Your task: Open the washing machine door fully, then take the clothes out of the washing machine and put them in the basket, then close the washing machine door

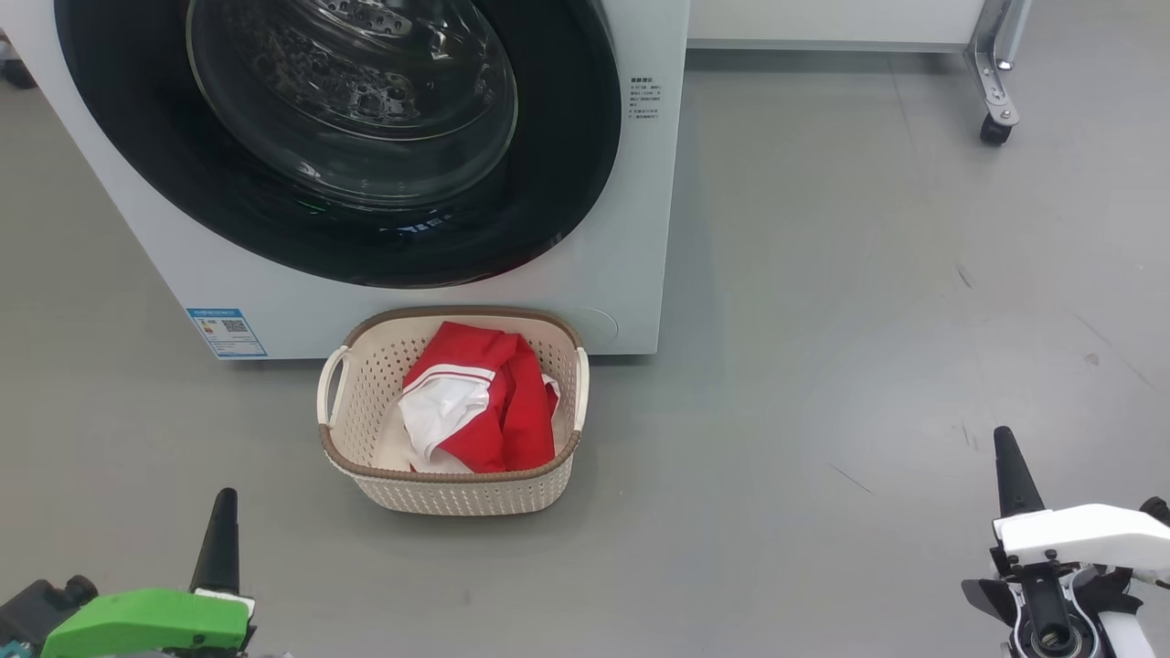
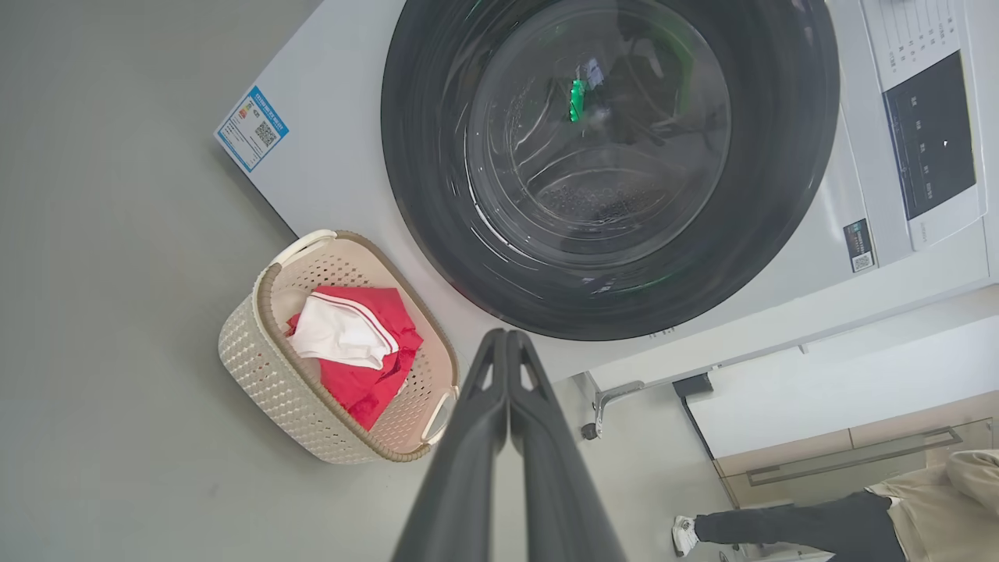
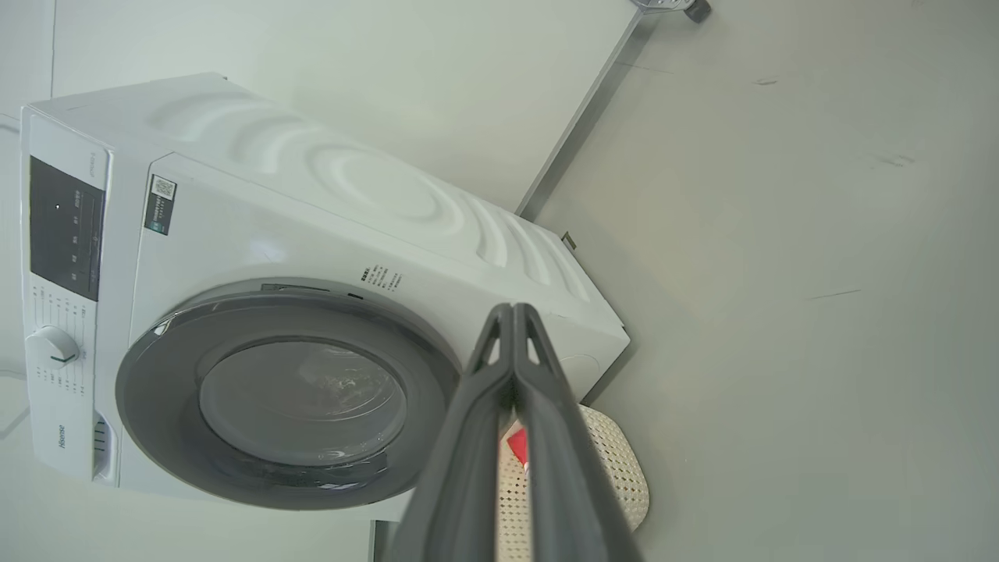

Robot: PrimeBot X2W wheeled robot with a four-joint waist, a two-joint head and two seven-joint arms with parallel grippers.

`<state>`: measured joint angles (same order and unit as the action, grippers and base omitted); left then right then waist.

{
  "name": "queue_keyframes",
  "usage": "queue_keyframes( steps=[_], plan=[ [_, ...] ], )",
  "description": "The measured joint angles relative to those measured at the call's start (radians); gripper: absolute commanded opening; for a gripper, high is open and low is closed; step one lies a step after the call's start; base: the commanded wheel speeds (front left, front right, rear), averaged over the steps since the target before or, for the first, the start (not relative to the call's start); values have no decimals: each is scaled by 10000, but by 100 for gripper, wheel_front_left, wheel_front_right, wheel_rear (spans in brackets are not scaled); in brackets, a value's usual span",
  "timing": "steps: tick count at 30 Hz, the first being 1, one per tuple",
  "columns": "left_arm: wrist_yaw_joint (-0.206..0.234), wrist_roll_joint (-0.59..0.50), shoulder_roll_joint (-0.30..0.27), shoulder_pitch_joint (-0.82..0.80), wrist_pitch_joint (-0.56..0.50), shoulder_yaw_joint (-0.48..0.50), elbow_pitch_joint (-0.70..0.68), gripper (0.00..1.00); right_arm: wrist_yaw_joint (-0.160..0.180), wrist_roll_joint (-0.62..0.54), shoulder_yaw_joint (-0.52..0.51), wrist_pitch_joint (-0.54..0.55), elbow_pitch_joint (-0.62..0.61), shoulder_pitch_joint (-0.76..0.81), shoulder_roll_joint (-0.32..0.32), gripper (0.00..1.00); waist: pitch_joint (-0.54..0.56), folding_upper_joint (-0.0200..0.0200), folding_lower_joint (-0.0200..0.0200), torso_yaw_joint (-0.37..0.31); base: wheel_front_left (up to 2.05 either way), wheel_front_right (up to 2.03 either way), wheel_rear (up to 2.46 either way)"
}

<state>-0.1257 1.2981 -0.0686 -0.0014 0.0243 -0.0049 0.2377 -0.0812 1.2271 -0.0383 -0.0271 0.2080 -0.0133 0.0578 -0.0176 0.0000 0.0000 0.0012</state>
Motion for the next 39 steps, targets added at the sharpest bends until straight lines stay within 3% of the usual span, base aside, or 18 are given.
queue_keyframes(
  steps=[29,39],
  plan=[
    [0,3319,0,-434,-930,330,345,0,-345,4105,-387,895,606,-408,96,0,148,0,0,-12,0,0,0],
    [0,3484,0,-514,-936,341,382,0,-351,4184,-410,895,650,-409,96,0,149,0,1,-12,0,0,0]
  ],
)
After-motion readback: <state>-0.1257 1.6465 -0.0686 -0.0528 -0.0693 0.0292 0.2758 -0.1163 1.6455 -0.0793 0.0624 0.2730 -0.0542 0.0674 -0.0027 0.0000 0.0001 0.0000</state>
